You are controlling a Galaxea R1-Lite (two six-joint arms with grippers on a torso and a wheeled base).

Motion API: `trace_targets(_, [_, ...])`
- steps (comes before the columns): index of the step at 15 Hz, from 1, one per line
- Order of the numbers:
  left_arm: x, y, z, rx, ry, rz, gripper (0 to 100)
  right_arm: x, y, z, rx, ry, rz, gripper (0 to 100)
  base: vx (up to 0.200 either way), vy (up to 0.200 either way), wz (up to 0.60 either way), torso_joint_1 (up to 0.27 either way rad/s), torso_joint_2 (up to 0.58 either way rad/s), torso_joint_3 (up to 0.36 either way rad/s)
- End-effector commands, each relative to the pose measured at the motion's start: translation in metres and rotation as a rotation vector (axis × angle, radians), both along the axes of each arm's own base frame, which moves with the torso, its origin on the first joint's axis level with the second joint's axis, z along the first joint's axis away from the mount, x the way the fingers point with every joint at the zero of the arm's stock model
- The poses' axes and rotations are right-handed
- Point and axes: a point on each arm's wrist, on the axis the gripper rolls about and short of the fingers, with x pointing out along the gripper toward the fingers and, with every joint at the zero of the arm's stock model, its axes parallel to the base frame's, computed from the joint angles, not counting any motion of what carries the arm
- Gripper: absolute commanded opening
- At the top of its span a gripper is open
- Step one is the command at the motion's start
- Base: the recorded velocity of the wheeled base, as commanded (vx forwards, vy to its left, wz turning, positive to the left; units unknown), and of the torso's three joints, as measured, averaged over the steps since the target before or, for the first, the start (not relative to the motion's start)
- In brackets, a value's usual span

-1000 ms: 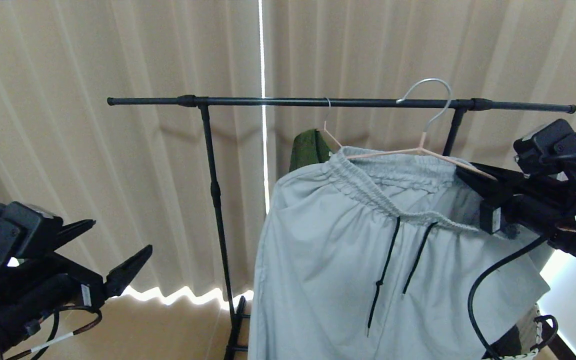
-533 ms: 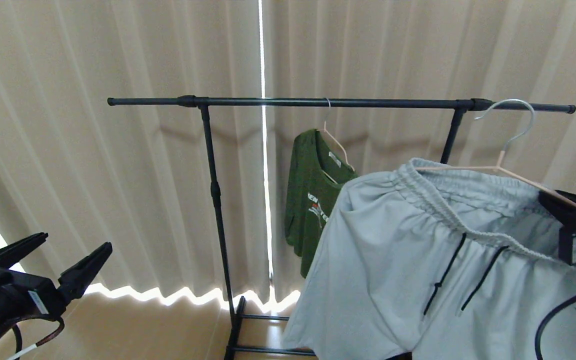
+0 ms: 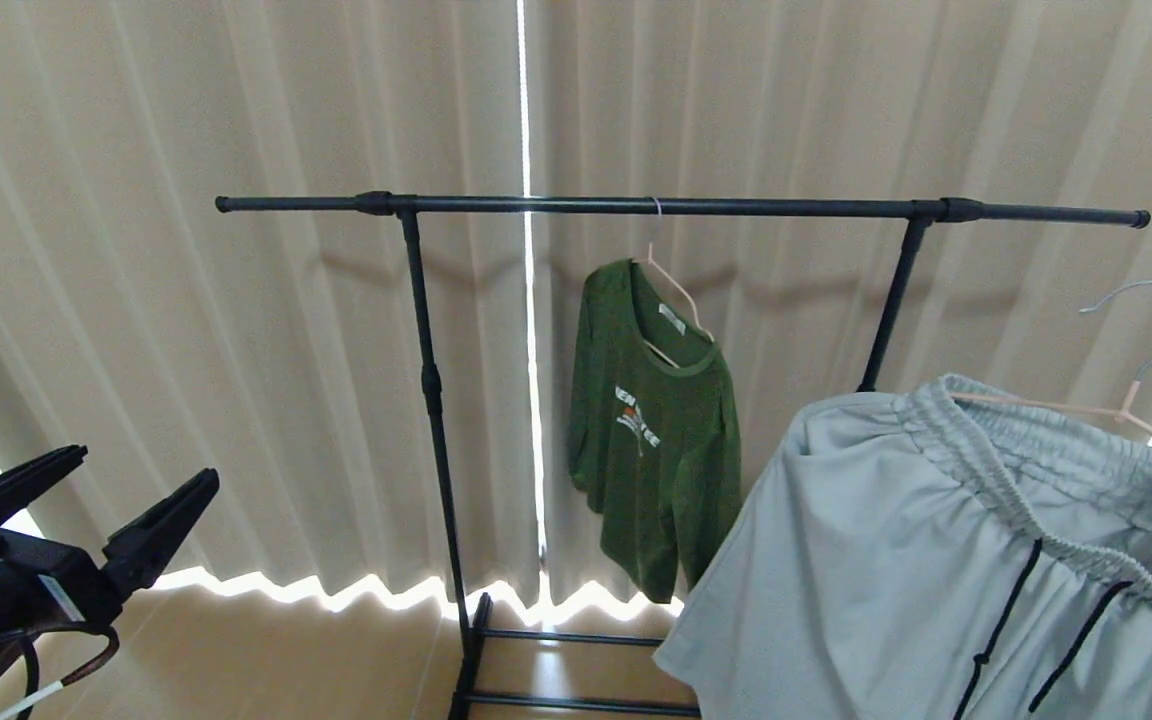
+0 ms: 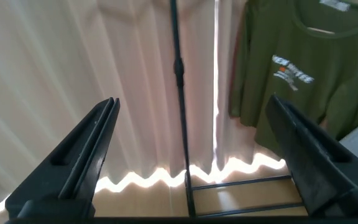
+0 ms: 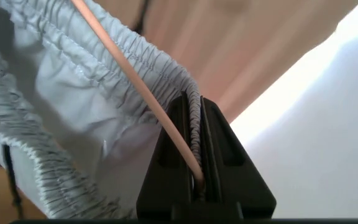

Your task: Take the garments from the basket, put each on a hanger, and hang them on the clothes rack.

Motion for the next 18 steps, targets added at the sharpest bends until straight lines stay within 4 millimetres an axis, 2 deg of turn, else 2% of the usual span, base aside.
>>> trace_targets(1, [-0.004, -0.001, 0.000, 0.000, -0.010, -0.008, 100, -0.008, 0.000, -0.014, 0.019, 0.030, -0.017, 0, 0.000, 0.000, 0.00, 0.000, 0.00, 0.000])
trace_targets(7, [-0.005, -0.005, -0.001, 0.002, -0.009, -0.040, 100, -0.001, -0.002, 0.004, -0.001, -0.074, -0.023, 0, 0.000, 0.000, 0.00, 0.000, 0.00, 0.000])
trace_targets(10, [-0.007, -0.015, -0.003, 0.002, 0.000, -0.117, 100, -0.002, -0.003, 0.007, -0.005, -0.090, -0.035, 0, 0.000, 0.000, 0.00, 0.000, 0.00, 0.000])
trace_targets(18, [-0.004, -0.026, -0.010, 0.003, 0.050, -0.195, 100, -0.007, -0.006, 0.007, -0.011, -0.105, -0.070, 0, 0.000, 0.000, 0.00, 0.000, 0.00, 0.000])
